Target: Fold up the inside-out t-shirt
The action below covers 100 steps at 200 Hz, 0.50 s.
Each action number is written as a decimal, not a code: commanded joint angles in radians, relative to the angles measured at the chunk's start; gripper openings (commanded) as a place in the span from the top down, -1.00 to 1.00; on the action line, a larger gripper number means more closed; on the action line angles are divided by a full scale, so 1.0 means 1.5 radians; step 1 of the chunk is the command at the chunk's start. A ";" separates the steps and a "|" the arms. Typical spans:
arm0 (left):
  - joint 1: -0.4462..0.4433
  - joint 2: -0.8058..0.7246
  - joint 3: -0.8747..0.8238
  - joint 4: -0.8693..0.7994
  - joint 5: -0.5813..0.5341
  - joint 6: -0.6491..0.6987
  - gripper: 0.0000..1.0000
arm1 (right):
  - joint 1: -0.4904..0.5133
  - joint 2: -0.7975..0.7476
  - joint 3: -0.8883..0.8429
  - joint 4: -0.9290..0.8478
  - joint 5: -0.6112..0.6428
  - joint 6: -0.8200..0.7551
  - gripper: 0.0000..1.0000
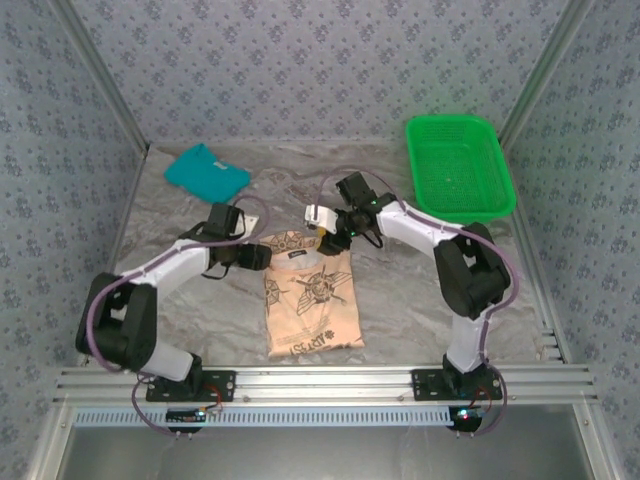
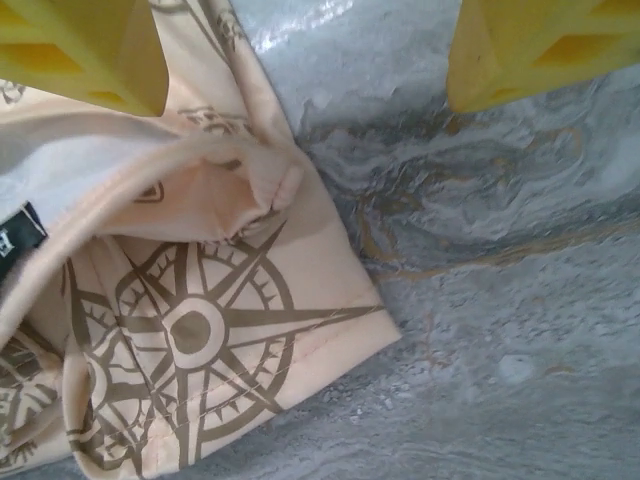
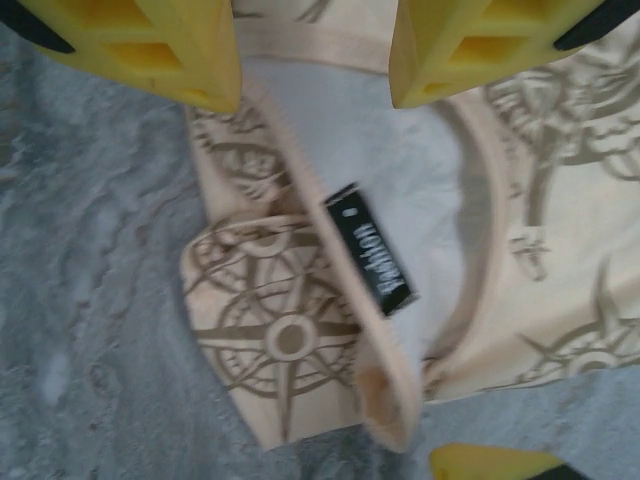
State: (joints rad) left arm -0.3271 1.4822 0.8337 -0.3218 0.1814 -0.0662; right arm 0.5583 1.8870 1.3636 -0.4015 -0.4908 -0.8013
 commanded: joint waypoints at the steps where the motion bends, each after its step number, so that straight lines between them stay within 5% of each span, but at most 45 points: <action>1: -0.003 0.036 0.065 -0.027 0.063 0.035 -0.39 | -0.037 0.025 0.056 -0.082 -0.006 -0.069 0.10; 26: -0.003 0.082 0.092 -0.028 0.074 0.033 -0.33 | -0.051 0.053 0.076 -0.102 -0.009 -0.071 0.10; 64: -0.005 0.183 0.171 -0.098 0.136 0.034 0.32 | -0.058 0.097 0.099 -0.129 0.006 -0.071 0.11; 100: -0.009 0.190 0.187 -0.136 0.124 0.006 0.20 | -0.072 0.105 0.109 -0.146 -0.004 -0.063 0.12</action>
State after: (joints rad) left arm -0.3321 1.7905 1.0954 -0.4461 0.3359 -0.0349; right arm 0.4686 2.0369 1.4887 -0.5591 -0.4862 -0.8890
